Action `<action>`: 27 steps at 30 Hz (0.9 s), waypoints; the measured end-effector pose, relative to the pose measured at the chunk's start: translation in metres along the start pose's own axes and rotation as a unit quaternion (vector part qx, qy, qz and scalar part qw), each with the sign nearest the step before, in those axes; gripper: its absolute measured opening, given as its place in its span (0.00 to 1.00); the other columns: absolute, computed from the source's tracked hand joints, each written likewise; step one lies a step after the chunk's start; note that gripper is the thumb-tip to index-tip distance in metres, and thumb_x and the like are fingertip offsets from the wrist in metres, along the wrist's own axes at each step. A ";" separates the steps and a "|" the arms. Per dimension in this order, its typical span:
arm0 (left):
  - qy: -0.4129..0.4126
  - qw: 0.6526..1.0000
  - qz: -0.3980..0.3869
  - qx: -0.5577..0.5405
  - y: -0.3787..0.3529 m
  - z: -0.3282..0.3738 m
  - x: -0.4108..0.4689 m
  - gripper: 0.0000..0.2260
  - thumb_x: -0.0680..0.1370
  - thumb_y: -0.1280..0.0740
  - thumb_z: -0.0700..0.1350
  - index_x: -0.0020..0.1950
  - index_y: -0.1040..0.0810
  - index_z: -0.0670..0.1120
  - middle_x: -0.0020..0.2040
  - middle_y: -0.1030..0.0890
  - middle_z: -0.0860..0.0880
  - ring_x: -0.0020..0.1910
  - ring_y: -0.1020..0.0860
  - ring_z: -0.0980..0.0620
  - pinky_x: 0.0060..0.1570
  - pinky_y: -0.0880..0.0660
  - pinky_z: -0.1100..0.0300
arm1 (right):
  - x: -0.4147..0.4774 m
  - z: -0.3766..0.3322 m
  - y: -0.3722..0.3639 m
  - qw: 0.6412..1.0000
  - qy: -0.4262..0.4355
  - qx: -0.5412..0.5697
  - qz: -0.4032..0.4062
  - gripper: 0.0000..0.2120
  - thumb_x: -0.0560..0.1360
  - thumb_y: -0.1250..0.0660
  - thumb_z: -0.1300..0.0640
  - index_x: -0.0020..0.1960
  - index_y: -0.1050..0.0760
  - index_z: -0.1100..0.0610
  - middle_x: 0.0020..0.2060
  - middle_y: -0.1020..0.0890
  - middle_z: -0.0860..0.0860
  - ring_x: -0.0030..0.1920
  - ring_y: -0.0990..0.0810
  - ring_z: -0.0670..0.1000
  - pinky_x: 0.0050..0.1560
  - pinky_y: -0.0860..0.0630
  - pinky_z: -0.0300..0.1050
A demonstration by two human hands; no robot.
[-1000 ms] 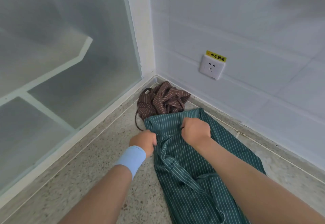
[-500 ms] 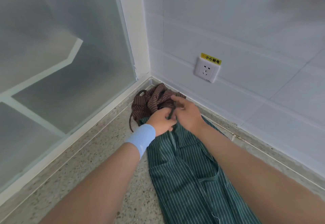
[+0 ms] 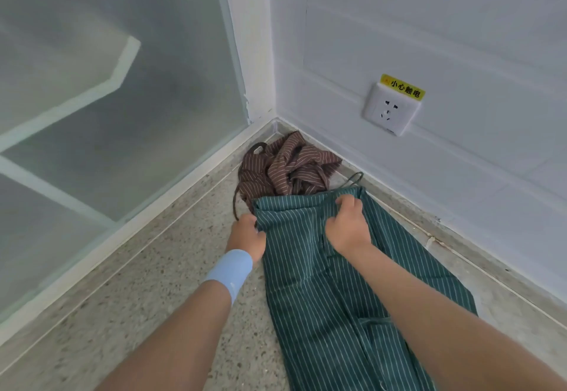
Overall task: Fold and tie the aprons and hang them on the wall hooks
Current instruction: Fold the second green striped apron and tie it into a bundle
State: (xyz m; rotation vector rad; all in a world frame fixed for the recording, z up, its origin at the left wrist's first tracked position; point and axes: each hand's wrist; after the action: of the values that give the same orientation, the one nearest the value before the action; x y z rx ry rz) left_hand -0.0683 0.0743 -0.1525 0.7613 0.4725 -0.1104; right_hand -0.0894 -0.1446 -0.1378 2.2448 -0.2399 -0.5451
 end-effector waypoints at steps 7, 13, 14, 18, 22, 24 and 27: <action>-0.045 0.998 -0.001 0.034 -0.020 -0.004 -0.004 0.19 0.81 0.37 0.42 0.72 0.34 0.49 0.71 0.32 0.49 0.60 0.25 0.49 0.55 0.26 0.56 | 0.002 0.000 -0.025 0.976 -0.108 0.161 -0.100 0.30 0.77 0.29 0.47 0.74 0.32 0.57 0.60 0.19 0.55 0.52 0.18 0.54 0.54 0.22 0.46; -0.196 0.962 0.152 0.114 -0.029 -0.001 -0.015 0.20 0.78 0.32 0.45 0.68 0.31 0.47 0.68 0.34 0.48 0.66 0.31 0.48 0.60 0.26 0.54 | 0.004 0.025 -0.013 0.983 -0.112 0.140 0.035 0.12 0.80 0.38 0.50 0.57 0.24 0.55 0.43 0.16 0.54 0.32 0.22 0.48 0.34 0.26 0.45; -0.214 0.958 0.131 0.140 -0.034 -0.002 -0.015 0.23 0.78 0.32 0.46 0.71 0.34 0.48 0.72 0.37 0.48 0.71 0.35 0.47 0.66 0.29 0.51 | 0.003 0.033 -0.010 0.983 -0.128 0.124 0.042 0.12 0.80 0.40 0.50 0.59 0.25 0.54 0.46 0.16 0.54 0.34 0.22 0.48 0.33 0.26 0.45; -0.229 0.928 -0.034 0.291 -0.052 0.001 -0.011 0.34 0.81 0.38 0.55 0.81 0.54 0.52 0.80 0.59 0.51 0.79 0.55 0.47 0.76 0.43 0.46 | 0.001 0.061 -0.005 0.986 -0.162 0.034 0.010 0.22 0.82 0.41 0.48 0.73 0.32 0.55 0.56 0.19 0.54 0.43 0.22 0.52 0.40 0.27 0.45; -0.192 0.908 -0.125 0.351 -0.057 0.008 -0.002 0.34 0.82 0.42 0.58 0.80 0.60 0.55 0.78 0.69 0.53 0.79 0.61 0.47 0.76 0.45 0.44 | -0.002 0.072 0.000 0.987 -0.161 -0.025 -0.014 0.21 0.82 0.40 0.49 0.72 0.32 0.54 0.48 0.19 0.51 0.40 0.21 0.51 0.37 0.26 0.45; -0.199 0.898 -0.112 0.376 -0.057 0.009 -0.002 0.33 0.82 0.42 0.57 0.80 0.57 0.55 0.79 0.68 0.51 0.79 0.62 0.46 0.76 0.49 0.43 | -0.005 0.073 0.000 0.987 -0.158 -0.021 -0.016 0.20 0.81 0.40 0.49 0.72 0.32 0.54 0.45 0.20 0.49 0.40 0.20 0.51 0.36 0.25 0.45; -0.174 0.910 -0.070 0.369 -0.057 0.004 -0.008 0.31 0.82 0.41 0.48 0.80 0.54 0.57 0.79 0.66 0.50 0.79 0.61 0.44 0.76 0.50 0.41 | -0.013 0.071 -0.002 0.988 -0.136 0.049 -0.061 0.22 0.80 0.38 0.48 0.72 0.34 0.53 0.41 0.19 0.48 0.38 0.19 0.50 0.36 0.23 0.45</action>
State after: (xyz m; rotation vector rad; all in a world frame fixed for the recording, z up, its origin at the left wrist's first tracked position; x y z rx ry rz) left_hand -0.0885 0.0297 -0.1829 1.4192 0.1255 -0.5743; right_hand -0.1333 -0.1862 -0.1770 2.2866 -0.2727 -0.9262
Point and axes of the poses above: each hand's wrist, its own x-axis towards the middle knuckle, its own y-axis out of the back of the hand, z = x × y
